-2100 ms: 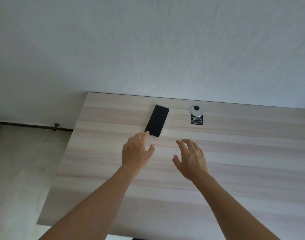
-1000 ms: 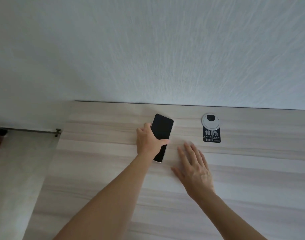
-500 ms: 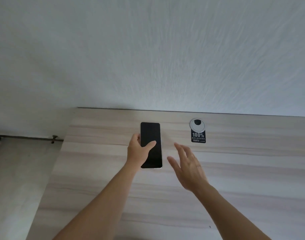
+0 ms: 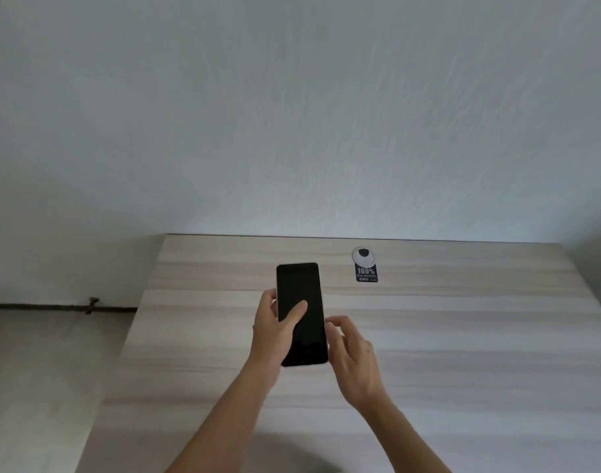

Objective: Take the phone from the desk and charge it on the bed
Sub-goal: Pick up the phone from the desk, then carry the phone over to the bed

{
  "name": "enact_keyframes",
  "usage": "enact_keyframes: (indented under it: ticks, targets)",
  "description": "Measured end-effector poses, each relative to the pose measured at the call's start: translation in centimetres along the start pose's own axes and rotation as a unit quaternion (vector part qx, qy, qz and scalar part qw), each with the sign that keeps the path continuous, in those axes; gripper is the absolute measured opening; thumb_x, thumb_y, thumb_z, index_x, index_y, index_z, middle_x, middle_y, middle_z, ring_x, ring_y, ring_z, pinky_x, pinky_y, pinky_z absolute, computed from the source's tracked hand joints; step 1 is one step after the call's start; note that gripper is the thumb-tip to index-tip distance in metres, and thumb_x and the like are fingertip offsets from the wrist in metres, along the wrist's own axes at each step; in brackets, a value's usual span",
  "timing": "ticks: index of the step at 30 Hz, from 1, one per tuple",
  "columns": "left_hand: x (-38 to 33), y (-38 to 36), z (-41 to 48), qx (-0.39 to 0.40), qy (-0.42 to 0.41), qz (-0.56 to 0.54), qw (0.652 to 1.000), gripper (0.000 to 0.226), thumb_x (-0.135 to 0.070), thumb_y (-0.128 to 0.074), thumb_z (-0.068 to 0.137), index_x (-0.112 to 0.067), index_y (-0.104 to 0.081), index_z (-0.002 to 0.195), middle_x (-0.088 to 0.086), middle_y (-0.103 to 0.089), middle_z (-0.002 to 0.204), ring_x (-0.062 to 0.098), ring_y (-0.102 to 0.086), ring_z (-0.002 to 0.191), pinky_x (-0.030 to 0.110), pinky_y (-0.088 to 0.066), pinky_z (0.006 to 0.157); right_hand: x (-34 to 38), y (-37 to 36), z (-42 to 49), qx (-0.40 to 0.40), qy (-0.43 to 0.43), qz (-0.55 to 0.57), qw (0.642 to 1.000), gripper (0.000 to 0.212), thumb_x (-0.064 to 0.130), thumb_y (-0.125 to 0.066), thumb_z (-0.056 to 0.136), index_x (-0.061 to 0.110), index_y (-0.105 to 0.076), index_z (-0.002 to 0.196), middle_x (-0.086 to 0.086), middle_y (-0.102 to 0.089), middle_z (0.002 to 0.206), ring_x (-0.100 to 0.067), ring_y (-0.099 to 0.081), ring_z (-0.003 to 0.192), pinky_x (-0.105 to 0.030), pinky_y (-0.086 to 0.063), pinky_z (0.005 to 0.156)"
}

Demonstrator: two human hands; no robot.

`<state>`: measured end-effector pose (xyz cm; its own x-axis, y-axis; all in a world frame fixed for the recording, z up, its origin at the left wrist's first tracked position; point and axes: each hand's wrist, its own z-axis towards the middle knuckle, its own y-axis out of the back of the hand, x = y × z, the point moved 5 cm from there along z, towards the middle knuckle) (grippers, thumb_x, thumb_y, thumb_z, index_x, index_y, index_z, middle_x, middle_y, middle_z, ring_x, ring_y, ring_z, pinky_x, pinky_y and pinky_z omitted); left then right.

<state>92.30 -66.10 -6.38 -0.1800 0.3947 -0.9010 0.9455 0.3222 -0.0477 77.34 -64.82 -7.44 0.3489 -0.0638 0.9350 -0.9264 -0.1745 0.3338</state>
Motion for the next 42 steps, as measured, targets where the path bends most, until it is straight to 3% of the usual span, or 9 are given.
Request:
enact_keyframes:
  ticks: [3, 7, 10, 14, 19, 25, 35, 39, 42]
  targets:
    - [0.6, 1.1, -1.8, 0.011, -0.003, 0.007, 1.000, 0.034, -0.028, -0.074, 0.087, -0.027, -0.054, 0.115, 0.001, -0.072, 0.107, 0.018, -0.072, 0.094, 0.039, -0.062, 0.082, 0.1, -1.4, -2.6, 0.010, -0.018, 0.026, 0.999, 0.020, 0.039, -0.039, 0.100, 0.027, -0.053, 0.092, -0.019, -0.048, 0.056, -0.019, -0.032, 0.047, -0.041, -0.026, 0.047]
    - [1.9, 2.2, -3.6, 0.018, -0.010, 0.006, 1.000, 0.033, -0.027, -0.074, 0.087, -0.027, -0.055, 0.114, 0.000, -0.072, 0.107, 0.018, -0.072, 0.095, 0.034, -0.061, 0.079, -0.2, -2.9, -5.2, 0.008, -0.031, 0.036, 0.999, 0.018, 0.030, -0.039, 0.102, 0.032, -0.052, 0.089, -0.021, -0.056, 0.059, -0.023, -0.032, 0.046, -0.038, -0.025, 0.046]
    - [3.0, 2.6, -4.4, 0.028, -0.005, 0.010, 1.000, 0.033, -0.029, -0.075, 0.086, -0.029, -0.055, 0.113, 0.001, -0.071, 0.108, 0.020, -0.071, 0.097, 0.042, -0.061, 0.084, -0.2, -3.1, -6.7, -0.012, -0.039, 0.032, 0.999, 0.020, 0.029, -0.040, 0.102, 0.032, -0.053, 0.088, -0.023, -0.055, 0.058, -0.023, -0.032, 0.046, -0.037, -0.025, 0.047]
    - [3.6, 3.0, -5.4, 0.034, -0.005, -0.006, 0.999, 0.033, -0.027, -0.075, 0.087, -0.027, -0.055, 0.114, 0.001, -0.072, 0.107, 0.018, -0.071, 0.095, 0.034, -0.061, 0.078, -0.2, -3.3, -8.1, -0.027, -0.047, 0.026, 0.998, 0.019, 0.032, -0.041, 0.102, 0.033, -0.053, 0.087, -0.027, -0.053, 0.061, -0.023, -0.032, 0.047, -0.038, -0.025, 0.046]
    - [3.5, 3.6, -6.4, 0.006, -0.013, -0.010, 1.000, 0.037, -0.028, -0.074, 0.087, -0.026, -0.053, 0.117, 0.000, -0.070, 0.107, 0.019, -0.071, 0.095, 0.031, -0.060, 0.072, 0.1, -3.5, -8.6, -0.012, -0.039, 0.018, 0.999, 0.020, 0.032, -0.040, 0.103, 0.035, -0.054, 0.089, -0.016, -0.065, 0.066, -0.024, -0.041, 0.047, -0.036, -0.032, 0.046]
    - [3.3, 5.2, -8.2, -0.075, -0.031, -0.015, 0.997, 0.029, -0.028, -0.073, 0.088, -0.029, -0.052, 0.109, -0.002, -0.070, 0.103, 0.016, -0.071, 0.089, 0.024, -0.059, 0.064, 0.6, -4.3, -8.3, 0.067, -0.009, 0.006, 0.998, 0.018, 0.028, -0.040, 0.103, 0.025, -0.055, 0.094, -0.005, -0.069, 0.065, -0.025, -0.046, 0.046, -0.037, -0.035, 0.046]
    - [5.5, 7.1, -16.9, -0.289, -0.024, -0.076, 0.954, 0.032, -0.029, -0.072, 0.089, -0.022, -0.052, 0.114, 0.001, -0.070, 0.102, 0.017, -0.072, 0.084, 0.024, -0.058, 0.058, 1.6, -5.0, -11.0, 0.276, 0.064, -0.053, 0.958, 0.019, 0.030, -0.040, 0.103, 0.027, -0.055, 0.092, 0.012, -0.073, 0.071, -0.025, -0.061, 0.052, -0.036, -0.046, 0.046]
    - [7.9, 8.3, -21.6, -0.376, -0.017, -0.104, 0.921, 0.036, -0.031, -0.073, 0.088, -0.021, -0.051, 0.116, 0.002, -0.069, 0.104, 0.020, -0.071, 0.089, 0.032, -0.062, 0.069, 1.9, -6.2, -13.9, 0.356, 0.100, -0.058, 0.927, 0.020, 0.024, -0.040, 0.103, 0.022, -0.056, 0.092, 0.004, -0.070, 0.067, -0.007, -0.055, 0.047, -0.017, -0.036, 0.045]
    - [9.9, 9.8, -25.7, -0.436, -0.016, -0.130, 0.890, 0.035, -0.031, -0.073, 0.087, -0.021, -0.052, 0.113, 0.003, -0.070, 0.104, 0.021, -0.071, 0.091, 0.040, -0.062, 0.078, 2.2, -7.7, -16.8, 0.412, 0.127, -0.073, 0.899, 0.020, 0.025, -0.041, 0.102, 0.024, -0.056, 0.089, 0.006, -0.066, 0.060, -0.006, -0.051, 0.046, -0.017, -0.035, 0.047]
